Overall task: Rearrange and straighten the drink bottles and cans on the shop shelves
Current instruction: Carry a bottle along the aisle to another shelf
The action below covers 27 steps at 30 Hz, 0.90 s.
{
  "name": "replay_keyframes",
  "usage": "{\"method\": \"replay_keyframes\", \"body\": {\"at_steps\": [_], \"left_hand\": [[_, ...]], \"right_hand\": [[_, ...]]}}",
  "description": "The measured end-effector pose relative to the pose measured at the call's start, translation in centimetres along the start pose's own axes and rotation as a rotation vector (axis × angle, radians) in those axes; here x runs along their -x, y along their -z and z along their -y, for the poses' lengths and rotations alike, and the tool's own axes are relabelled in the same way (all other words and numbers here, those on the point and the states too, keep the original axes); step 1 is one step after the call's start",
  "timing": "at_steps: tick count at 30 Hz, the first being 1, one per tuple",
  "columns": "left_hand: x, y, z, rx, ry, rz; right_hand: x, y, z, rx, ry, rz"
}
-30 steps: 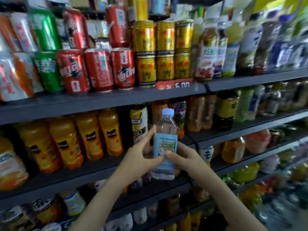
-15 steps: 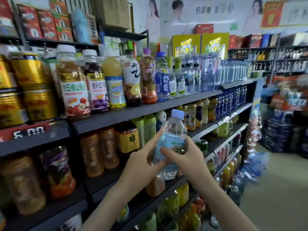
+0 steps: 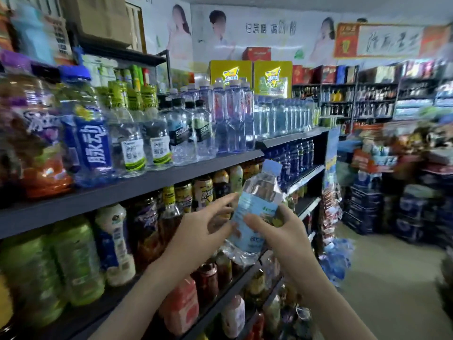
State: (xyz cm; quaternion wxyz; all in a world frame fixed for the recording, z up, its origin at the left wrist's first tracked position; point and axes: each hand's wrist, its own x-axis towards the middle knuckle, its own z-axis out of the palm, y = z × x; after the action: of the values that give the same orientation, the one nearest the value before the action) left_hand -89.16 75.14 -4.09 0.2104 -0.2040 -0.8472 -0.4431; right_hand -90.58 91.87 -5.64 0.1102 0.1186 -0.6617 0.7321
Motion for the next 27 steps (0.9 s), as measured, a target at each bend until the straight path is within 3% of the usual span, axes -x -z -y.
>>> {"method": "replay_keyframes", "body": {"at_steps": [9, 14, 21, 27], "left_hand": [[-19.3, -13.3, 2.6, -0.141, -0.119, -0.005], [-27.1, -19.3, 4.8, -0.272, -0.105, -0.135], [-36.2, -22.8, 6.0, -0.555, -0.052, -0.39], [-42.7, -22.8, 8.0, -0.877, -0.158, -0.556]], "right_hand": [[-15.8, 14.5, -2.2, 0.001, 0.03, -0.173], [-25.1, 22.7, -4.6, 0.012, 0.068, -0.224], [-39.5, 28.7, -4.8, 0.117, 0.225, -0.05], [-50.7, 24.6, -3.7, 0.145, 0.414, 0.075]]}}
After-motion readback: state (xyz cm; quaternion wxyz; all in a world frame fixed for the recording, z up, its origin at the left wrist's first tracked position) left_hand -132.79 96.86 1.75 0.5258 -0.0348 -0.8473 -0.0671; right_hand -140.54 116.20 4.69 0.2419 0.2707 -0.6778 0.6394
